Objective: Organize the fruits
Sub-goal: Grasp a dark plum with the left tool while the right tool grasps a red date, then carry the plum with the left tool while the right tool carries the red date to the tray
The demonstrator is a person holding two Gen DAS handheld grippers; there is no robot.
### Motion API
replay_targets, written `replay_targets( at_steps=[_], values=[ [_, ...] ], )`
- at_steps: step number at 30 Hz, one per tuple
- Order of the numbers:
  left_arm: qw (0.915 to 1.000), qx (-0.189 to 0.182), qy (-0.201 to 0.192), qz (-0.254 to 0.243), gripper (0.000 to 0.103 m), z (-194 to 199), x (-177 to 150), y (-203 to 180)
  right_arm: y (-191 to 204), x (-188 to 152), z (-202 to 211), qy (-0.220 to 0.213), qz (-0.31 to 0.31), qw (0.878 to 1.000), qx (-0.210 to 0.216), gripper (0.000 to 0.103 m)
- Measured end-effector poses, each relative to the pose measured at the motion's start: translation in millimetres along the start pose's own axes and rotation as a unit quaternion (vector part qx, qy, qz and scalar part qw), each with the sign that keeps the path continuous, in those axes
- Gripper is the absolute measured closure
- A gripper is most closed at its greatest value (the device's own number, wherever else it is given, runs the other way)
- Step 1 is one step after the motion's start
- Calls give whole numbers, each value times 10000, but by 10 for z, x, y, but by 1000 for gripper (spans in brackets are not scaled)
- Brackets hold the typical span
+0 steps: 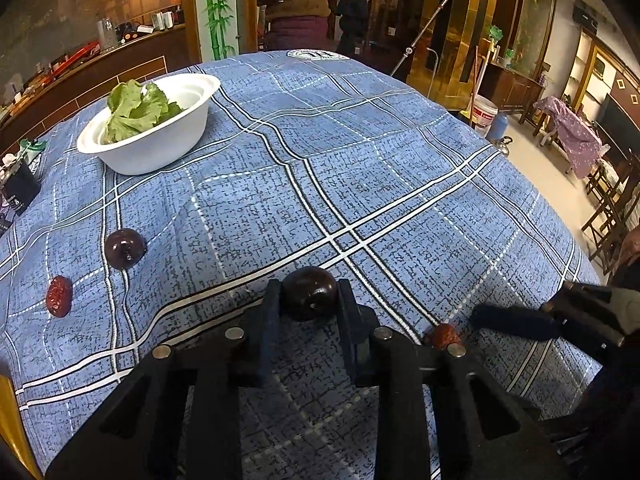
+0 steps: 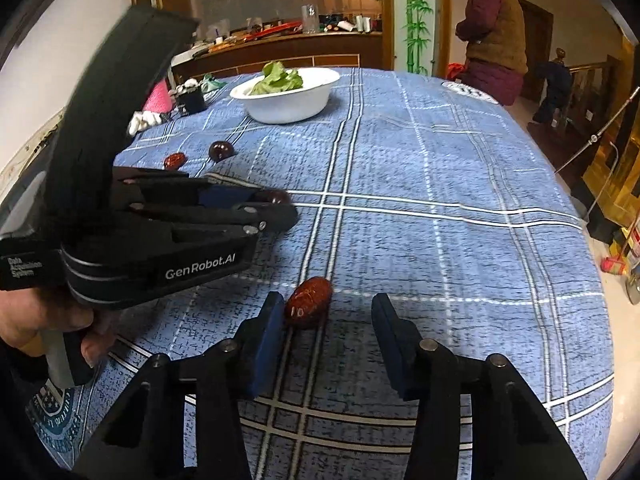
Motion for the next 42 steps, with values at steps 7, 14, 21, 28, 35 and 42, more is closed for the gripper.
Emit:
replay_targets(
  at_steps=[7, 14, 21, 28, 35, 42],
  values=[
    [9999, 16, -114, 99, 80, 95, 19, 46, 132, 8, -52, 82, 174, 9998, 96, 80],
    [9997, 24, -117, 197, 80, 99, -8, 94, 40, 85, -99, 118, -63, 9999, 92, 78],
    [9994, 69, -144, 291, 80, 130, -32, 128, 49, 127, -129, 94, -22, 9999, 65, 79],
    [9979, 196, -216, 581, 80, 322, -135, 191, 57, 132, -35, -34, 3, 10000, 14, 79],
    [9926, 578, -404, 994, 80, 814, -369, 315, 325, 137, 239, -324, 144, 9992, 158, 80],
    [9784, 1233, -496, 1587, 80, 1391, -795, 591, 854, 120, 470, -521, 421, 9968, 426, 80]
  ],
)
Point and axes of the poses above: each gripper's, at about its wrist camera, not at the fingertips, and z roughly against the way its jaws point, y to its left, x to its top, the point moved 4 cm from there along -z, roughly the way its jaws point, and after that the axes turned 3 degrees about -z, right-handed, at the moved point
